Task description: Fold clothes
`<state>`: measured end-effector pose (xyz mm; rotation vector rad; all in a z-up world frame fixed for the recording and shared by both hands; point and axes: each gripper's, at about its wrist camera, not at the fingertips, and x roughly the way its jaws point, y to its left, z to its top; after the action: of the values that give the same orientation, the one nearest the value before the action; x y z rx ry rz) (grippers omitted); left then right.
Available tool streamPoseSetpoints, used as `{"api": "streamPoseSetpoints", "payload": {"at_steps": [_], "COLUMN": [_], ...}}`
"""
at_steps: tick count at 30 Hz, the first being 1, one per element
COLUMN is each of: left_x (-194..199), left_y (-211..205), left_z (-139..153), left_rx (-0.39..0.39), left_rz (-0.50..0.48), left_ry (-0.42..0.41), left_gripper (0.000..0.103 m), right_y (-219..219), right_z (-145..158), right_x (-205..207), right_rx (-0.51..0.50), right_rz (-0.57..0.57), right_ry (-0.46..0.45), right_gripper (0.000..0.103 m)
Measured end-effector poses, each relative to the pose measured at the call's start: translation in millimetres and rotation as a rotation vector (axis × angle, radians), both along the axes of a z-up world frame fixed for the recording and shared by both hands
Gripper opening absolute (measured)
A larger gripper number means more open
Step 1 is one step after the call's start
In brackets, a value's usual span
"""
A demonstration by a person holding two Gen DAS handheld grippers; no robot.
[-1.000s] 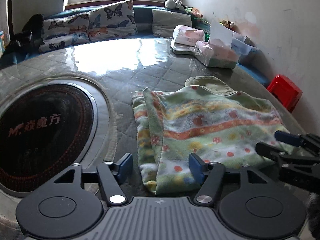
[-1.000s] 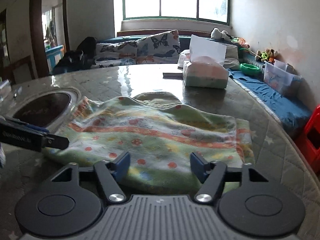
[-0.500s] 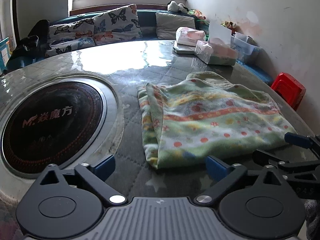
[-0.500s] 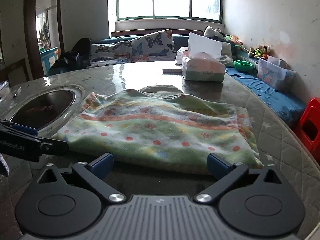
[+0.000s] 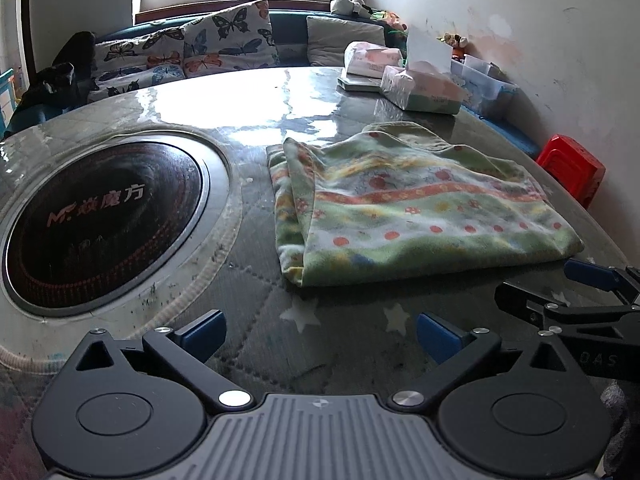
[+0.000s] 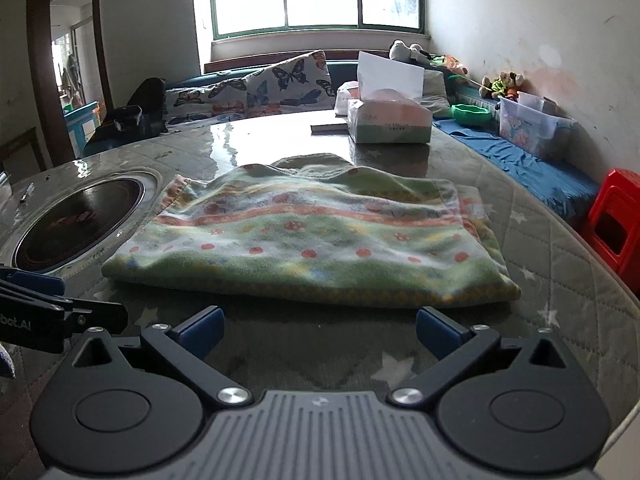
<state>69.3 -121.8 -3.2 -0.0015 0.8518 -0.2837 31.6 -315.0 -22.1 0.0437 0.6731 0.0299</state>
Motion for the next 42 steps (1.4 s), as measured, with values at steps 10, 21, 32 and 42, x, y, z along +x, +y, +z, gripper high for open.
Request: {"api": "streamPoseSetpoints", "payload": {"at_steps": [10, 21, 32, 42], "left_x": [-12.4, -26.6, -35.0, -39.5], "left_y": [-5.0, -9.7, -12.5, -11.6], "left_z": [-0.7, 0.7, -2.3, -2.2], "left_rx": [0.012, 0.031, 0.042, 0.045], "left_rz": [-0.027, -0.046, -0.058, -0.056], "left_ry": [-0.001, -0.019, -0.02, -0.02], "left_gripper": [0.103, 0.103, 0.103, 0.103], "right_y": [3.1, 0.2, 4.0, 3.8], "right_z": [-3.9, -4.3, -6.6, -6.2], "right_x": [-10.1, -20.4, -24.2, -27.4], "right_rx": [-0.021, 0.002, 0.0, 0.004], "right_rz": [-0.029, -0.049, -0.048, -0.056], "right_ry": [0.014, 0.017, 0.024, 0.025], "right_gripper": [0.103, 0.103, 0.103, 0.103]}}
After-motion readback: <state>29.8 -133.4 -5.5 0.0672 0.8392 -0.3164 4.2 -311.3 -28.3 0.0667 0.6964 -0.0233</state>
